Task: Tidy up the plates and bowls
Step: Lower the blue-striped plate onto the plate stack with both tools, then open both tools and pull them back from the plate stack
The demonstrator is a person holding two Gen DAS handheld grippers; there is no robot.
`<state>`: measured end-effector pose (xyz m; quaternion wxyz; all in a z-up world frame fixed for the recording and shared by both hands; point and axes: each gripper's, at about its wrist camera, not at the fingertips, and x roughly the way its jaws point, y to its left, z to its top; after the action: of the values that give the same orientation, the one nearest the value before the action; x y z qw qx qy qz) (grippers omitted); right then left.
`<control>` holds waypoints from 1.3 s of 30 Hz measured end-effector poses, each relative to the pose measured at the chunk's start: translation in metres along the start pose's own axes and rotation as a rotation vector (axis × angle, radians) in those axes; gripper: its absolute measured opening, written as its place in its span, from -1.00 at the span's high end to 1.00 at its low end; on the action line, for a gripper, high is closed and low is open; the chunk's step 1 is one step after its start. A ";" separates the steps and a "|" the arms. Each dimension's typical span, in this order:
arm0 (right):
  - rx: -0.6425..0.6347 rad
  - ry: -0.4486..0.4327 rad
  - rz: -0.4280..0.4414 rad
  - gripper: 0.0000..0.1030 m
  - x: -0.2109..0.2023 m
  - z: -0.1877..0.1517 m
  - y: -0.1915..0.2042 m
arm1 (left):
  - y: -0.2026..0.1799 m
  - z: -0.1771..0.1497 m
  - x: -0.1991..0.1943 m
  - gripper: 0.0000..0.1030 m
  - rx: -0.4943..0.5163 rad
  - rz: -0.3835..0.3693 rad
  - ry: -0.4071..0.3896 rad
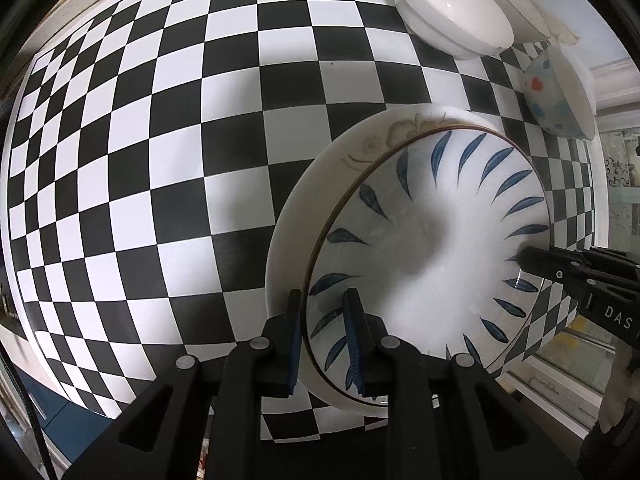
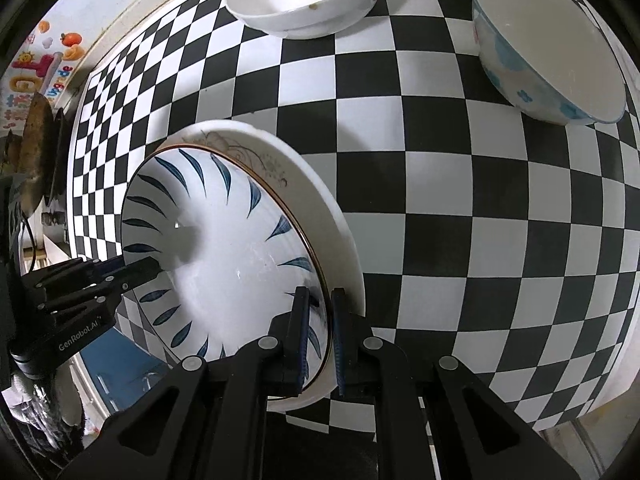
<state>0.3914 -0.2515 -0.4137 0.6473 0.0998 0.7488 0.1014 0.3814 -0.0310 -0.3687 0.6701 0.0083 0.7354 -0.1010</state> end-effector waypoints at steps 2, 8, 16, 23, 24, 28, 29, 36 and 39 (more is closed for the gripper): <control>-0.015 0.001 0.000 0.70 0.000 -0.001 0.002 | -0.002 -0.002 0.000 0.64 -0.008 0.008 -0.010; -0.004 -0.016 0.024 0.68 0.000 -0.004 0.004 | -0.006 -0.008 0.002 0.58 -0.053 0.025 -0.046; -0.049 -0.045 -0.019 0.40 -0.004 -0.012 0.015 | -0.005 -0.017 0.004 0.57 -0.120 0.033 -0.059; -0.080 -0.078 -0.050 0.10 -0.004 -0.018 0.031 | -0.004 -0.021 0.005 0.44 -0.140 0.029 -0.057; -0.078 -0.081 -0.050 0.07 -0.004 -0.018 0.032 | -0.004 -0.021 0.004 0.41 -0.139 0.029 -0.059; -0.056 -0.093 -0.033 -0.09 -0.005 -0.019 0.032 | -0.005 -0.024 0.003 0.31 -0.126 0.026 -0.072; -0.049 -0.103 -0.034 -0.13 -0.007 -0.021 0.033 | -0.005 -0.024 0.001 0.29 -0.123 0.027 -0.076; -0.038 -0.176 -0.084 -0.55 -0.024 -0.031 0.047 | -0.013 -0.037 -0.024 -0.44 -0.102 0.041 -0.171; -0.035 -0.220 -0.101 -0.59 -0.036 -0.041 0.051 | -0.017 -0.047 -0.037 -0.55 -0.099 0.048 -0.212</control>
<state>0.3565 -0.2135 -0.3593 0.7314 0.0611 0.6755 0.0701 0.3363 -0.0358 -0.3263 0.7458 -0.0179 0.6641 -0.0487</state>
